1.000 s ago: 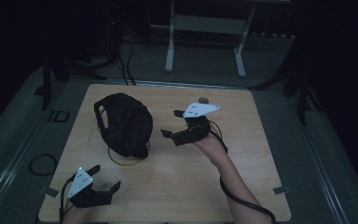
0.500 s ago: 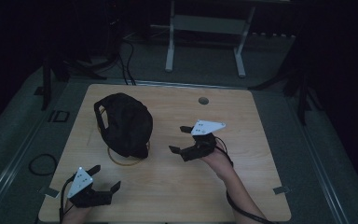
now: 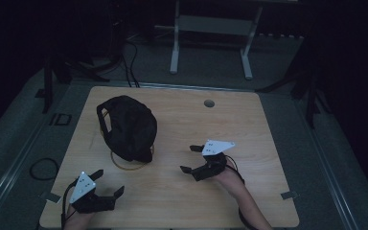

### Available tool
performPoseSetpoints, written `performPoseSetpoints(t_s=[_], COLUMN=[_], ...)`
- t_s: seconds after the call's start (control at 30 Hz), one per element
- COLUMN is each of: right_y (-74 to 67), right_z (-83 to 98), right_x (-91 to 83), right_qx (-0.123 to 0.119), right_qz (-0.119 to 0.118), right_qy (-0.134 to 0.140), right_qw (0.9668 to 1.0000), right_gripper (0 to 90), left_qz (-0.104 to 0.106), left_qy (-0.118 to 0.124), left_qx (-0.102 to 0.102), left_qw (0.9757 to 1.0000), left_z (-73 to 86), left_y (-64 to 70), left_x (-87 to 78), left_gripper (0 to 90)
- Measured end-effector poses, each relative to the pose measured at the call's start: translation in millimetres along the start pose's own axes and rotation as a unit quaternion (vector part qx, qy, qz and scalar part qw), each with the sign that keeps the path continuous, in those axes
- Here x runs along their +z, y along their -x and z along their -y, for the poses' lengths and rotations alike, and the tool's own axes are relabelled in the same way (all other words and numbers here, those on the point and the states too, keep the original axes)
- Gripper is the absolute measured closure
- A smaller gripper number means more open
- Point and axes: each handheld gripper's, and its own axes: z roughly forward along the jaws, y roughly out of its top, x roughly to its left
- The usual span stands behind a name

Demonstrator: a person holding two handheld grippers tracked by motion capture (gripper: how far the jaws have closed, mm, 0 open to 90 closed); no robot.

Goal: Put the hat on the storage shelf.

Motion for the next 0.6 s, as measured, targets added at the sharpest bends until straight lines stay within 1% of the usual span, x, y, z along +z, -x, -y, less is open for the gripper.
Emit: performPoseSetpoints(t_s=[0.1,0.17,0.4,0.47,0.6], right_y=[0.6,1.5,5.5,6.6,9.0], right_z=[9.1,14.9,38.2,44.2,54.2], right_x=[-2.2,-4.6,-14.7,-18.9,-27.3], right_qx=[0.012,0.014,0.029,0.035,0.037], right_qz=[0.0,0.006,0.018,0.022,0.035], right_qy=[-0.003,-0.002,-0.016,-0.015,-0.023], right_qw=[0.9999,0.9999,0.9993,0.999,0.9984], right_gripper=[14.4,14.4,14.4,14.4,14.4], left_qz=[0.0,0.0,0.001,-0.001,0.0], left_qy=[0.0,-0.001,-0.001,-0.002,-0.003], left_qx=[0.0,0.0,0.0,0.001,0.0], left_qw=[1.0,1.0,1.0,1.0,1.0], left_z=[0.2,0.1,0.3,0.3,0.4], left_y=[0.2,0.2,0.4,0.4,0.5], left_x=[0.0,0.1,0.1,0.3,0.4], left_gripper=[1.9,1.9,1.9,1.9,1.9])
